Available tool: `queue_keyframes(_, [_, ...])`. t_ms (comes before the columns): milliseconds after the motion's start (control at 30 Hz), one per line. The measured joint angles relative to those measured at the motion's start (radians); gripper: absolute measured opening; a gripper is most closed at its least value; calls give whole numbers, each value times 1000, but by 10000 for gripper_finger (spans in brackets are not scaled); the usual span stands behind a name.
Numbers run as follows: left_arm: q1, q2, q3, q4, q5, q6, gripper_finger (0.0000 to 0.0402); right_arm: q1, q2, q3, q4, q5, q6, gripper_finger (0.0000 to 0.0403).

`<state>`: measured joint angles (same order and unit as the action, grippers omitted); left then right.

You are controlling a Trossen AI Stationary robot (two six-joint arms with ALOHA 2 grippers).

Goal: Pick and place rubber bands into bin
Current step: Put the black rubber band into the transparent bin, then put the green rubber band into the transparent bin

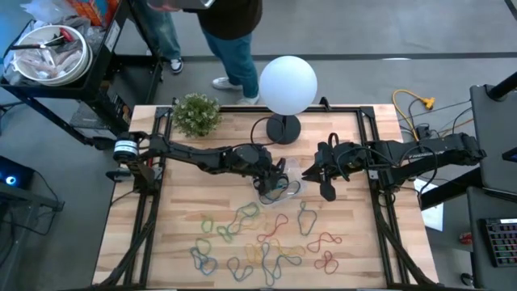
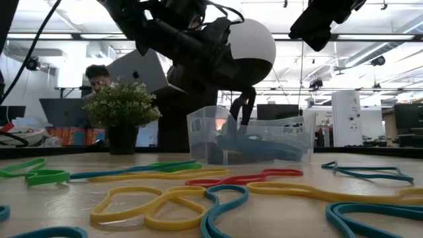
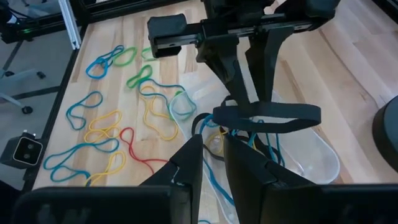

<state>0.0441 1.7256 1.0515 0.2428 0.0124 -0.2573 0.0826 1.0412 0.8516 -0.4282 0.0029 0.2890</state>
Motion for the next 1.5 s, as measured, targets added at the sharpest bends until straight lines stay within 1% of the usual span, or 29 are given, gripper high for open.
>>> queue_keyframes(133, [0,0,0,-3,49,-8,93,0,0,0,0,0,4,61])
queue_keyframes(400, [0,-3,1,-73,65,-83,94,0,0,0,0,0,12,61])
queue_keyframes(733, [-1,-23,6,-80,140,-85,94,0,0,0,0,0,6,61])
queue_keyframes(833, [-4,-59,10,-78,156,-77,94,0,0,-1,0,0,-6,61])
queue_keyframes(967, [-9,-138,8,-82,166,-65,94,0,0,-1,-1,0,-8,61])
queue_keyframes(1100, [-20,-228,6,-128,166,-43,94,0,0,-2,-3,0,-8,61])
queue_keyframes(1233, [-21,-290,4,-163,168,-44,94,0,0,-2,-7,0,-8,61])
queue_keyframes(1433, [-28,-319,4,-175,166,-69,94,0,0,-2,-8,-3,-2,61])
queue_keyframes(1500, [-44,-319,4,-188,166,-86,94,0,0,-2,-9,-26,-1,61])
